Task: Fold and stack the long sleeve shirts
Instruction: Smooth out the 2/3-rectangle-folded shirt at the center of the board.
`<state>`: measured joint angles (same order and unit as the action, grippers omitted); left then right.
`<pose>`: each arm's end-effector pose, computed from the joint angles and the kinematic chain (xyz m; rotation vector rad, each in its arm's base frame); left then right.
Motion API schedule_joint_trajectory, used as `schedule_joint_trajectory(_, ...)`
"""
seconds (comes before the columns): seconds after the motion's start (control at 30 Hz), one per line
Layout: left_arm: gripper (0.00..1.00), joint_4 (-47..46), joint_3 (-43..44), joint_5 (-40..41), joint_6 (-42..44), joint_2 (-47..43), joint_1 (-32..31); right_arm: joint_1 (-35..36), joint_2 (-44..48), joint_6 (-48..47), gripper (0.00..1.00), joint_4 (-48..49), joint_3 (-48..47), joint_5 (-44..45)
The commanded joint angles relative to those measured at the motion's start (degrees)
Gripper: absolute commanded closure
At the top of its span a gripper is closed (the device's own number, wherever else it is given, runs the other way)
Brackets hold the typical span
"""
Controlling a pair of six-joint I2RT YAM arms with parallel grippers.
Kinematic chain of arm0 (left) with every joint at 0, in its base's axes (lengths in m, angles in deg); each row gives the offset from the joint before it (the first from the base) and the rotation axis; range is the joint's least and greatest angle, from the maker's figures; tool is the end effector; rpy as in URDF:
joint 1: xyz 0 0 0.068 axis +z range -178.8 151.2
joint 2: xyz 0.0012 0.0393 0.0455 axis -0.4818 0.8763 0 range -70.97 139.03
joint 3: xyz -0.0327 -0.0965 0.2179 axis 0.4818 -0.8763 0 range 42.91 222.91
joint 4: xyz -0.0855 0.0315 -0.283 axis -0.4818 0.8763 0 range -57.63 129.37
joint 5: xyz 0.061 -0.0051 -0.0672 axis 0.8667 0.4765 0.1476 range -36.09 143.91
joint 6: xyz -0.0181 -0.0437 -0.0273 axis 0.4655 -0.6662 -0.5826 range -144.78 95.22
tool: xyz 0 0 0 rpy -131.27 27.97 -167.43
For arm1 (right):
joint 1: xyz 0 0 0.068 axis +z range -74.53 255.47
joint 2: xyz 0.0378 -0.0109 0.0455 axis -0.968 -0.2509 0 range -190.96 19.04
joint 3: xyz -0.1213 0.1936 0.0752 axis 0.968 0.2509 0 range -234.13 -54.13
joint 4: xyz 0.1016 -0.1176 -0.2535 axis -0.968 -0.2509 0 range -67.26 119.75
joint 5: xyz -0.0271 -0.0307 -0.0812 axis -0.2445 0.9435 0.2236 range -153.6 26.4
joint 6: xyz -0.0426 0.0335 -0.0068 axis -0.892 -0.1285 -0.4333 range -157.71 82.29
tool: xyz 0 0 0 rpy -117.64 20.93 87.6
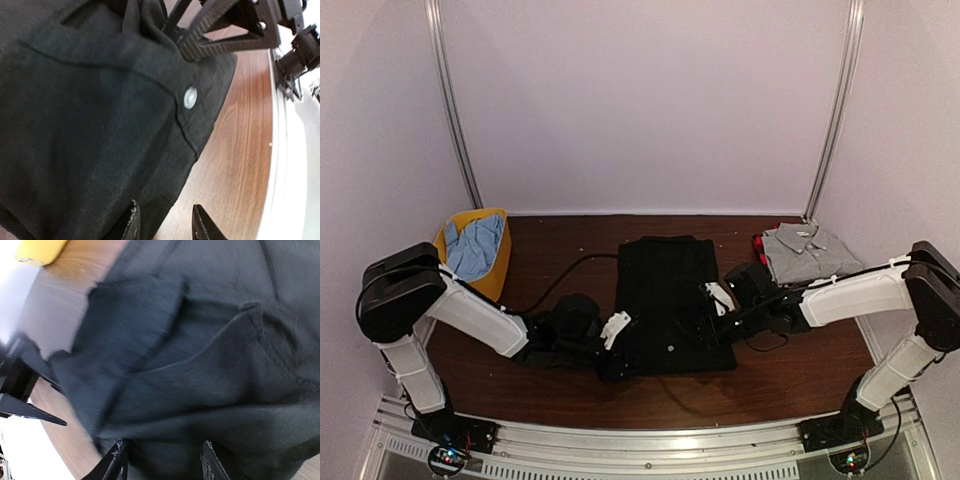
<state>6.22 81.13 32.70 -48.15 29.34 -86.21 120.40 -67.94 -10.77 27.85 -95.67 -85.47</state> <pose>0.1688 -0.2887 0.0548 0.9231 2.2313 -1.1375 0.2187 0.2373 0.1046 -0.5947 2.5147 0.9936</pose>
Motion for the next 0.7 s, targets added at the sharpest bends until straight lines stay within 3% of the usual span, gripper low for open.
schedule_joint_trajectory(0.0, 0.64, 0.5, 0.1, -0.7, 2.5, 3.2, -1.3, -1.3, -3.9, 1.4, 0.48, 5.5, 4.1, -0.2)
schedule_joint_trajectory(0.3, 0.65, 5.0, 0.3, -1.1, 4.7, 3.5, -3.7, -1.3, -3.9, -0.4, 0.47, 0.9, 6.8, 3.9)
schedule_joint_trajectory(0.67, 0.63, 5.2, 0.4, 1.8, 5.9, -7.1, -3.8, -1.0, 9.4, -3.8, 0.43, -6.6, 7.6, 4.5)
